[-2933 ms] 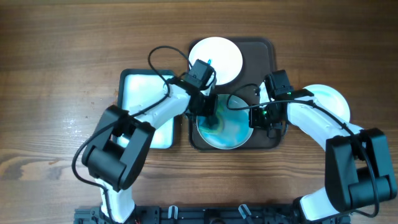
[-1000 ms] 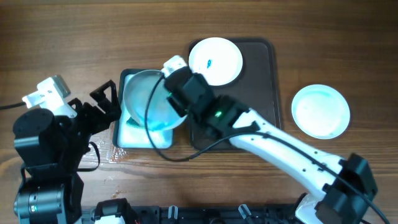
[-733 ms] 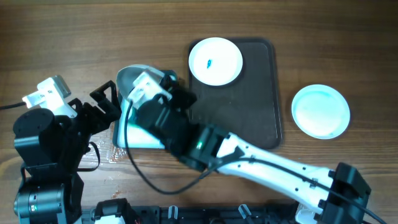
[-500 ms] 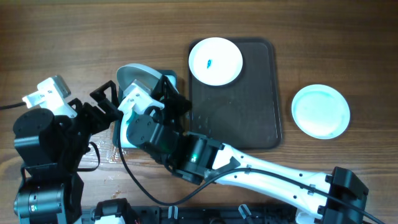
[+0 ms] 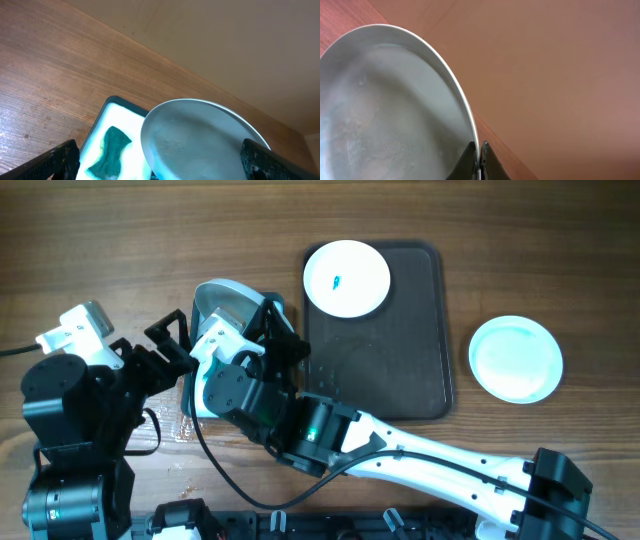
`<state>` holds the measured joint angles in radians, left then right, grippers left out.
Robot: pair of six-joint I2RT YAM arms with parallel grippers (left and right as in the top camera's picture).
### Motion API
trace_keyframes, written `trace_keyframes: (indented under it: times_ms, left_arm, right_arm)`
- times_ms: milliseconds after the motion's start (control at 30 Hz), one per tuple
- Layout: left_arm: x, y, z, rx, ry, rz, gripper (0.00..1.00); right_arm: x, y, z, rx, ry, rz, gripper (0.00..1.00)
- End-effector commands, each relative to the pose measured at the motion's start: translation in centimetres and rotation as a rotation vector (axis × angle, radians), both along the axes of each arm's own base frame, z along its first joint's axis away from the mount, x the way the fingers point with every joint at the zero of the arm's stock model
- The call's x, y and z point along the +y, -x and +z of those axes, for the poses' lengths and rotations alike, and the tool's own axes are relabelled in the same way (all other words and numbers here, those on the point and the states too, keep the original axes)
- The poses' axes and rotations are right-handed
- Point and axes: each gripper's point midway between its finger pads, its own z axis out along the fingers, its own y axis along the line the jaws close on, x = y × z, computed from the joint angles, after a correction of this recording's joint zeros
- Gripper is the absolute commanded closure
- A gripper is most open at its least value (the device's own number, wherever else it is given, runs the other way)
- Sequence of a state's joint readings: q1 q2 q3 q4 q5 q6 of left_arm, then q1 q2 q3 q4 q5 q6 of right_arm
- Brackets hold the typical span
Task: Clean dirty plates on tray and stack at the side
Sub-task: 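Lift the plate with the right gripper and hold it over the foam tray, then carry the plate right and stack it on the side plate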
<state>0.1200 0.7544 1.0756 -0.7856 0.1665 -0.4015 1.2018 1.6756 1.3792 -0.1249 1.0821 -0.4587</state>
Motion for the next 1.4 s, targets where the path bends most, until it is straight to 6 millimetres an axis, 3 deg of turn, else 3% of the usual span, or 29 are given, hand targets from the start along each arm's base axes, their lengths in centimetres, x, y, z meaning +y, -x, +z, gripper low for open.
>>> trace_keyframes:
  times_ms: [0, 900, 933, 967, 1033, 1067, 1100, 1167, 1233, 1267, 1367]
  left_arm:
    - [-0.1, 0.1, 0.7, -0.017, 0.007, -0.006, 0.00]
    - [-0.1, 0.1, 0.7, -0.017, 0.007, -0.006, 0.00]
    - [-0.1, 0.1, 0.7, -0.017, 0.007, -0.006, 0.00]
    - [-0.1, 0.1, 0.7, -0.017, 0.007, -0.006, 0.00]
    - [-0.1, 0.1, 0.7, -0.017, 0.007, -0.006, 0.00]
    - [-0.1, 0.1, 0.7, -0.017, 0.007, -0.007, 0.00]
    - [-0.1, 0.1, 0.7, -0.017, 0.007, -0.006, 0.00]
    - [-0.1, 0.1, 0.7, -0.018, 0.007, -0.006, 0.00]
    - [-0.1, 0.1, 0.7, -0.017, 0.007, -0.006, 0.00]
    - [-0.1, 0.1, 0.7, -0.017, 0.007, -0.006, 0.00]
    - [-0.1, 0.1, 0.7, -0.017, 0.007, -0.006, 0.00]
  right_arm:
    - [-0.2, 0.0, 1.0, -0.020, -0.009, -0.017, 0.96]
    - [-0.3, 0.0, 0.8, -0.012, -0.050, -0.027, 0.96]
    - [-0.4, -0.2, 0.5, 0.002, -0.101, -0.036, 0.96]
    - [-0.4, -0.8, -1.0, 0.078, -0.188, -0.024, 0.96]
    - [-1.0, -2.0, -6.3, 0.373, -0.369, -0.002, 0.96]
    - [-2.0, -2.7, -9.0, 0.581, -0.498, -0.022, 0.96]
    - [-2.4, -2.8, -9.9, 0.712, -0.582, -0.010, 0.96]
    - [-3.8, -3.3, -9.8, 0.903, -0.753, 0.010, 0.96]
    - [-8.7, -4.7, -7.7, 1.049, -0.986, -0.038, 0.96]
    - [-12.2, -5.6, -6.9, 1.060, -1.065, -0.100, 0.96]
    - [-25.4, -7.4, -6.5, 0.965, -1.253, -0.438, 0.96]
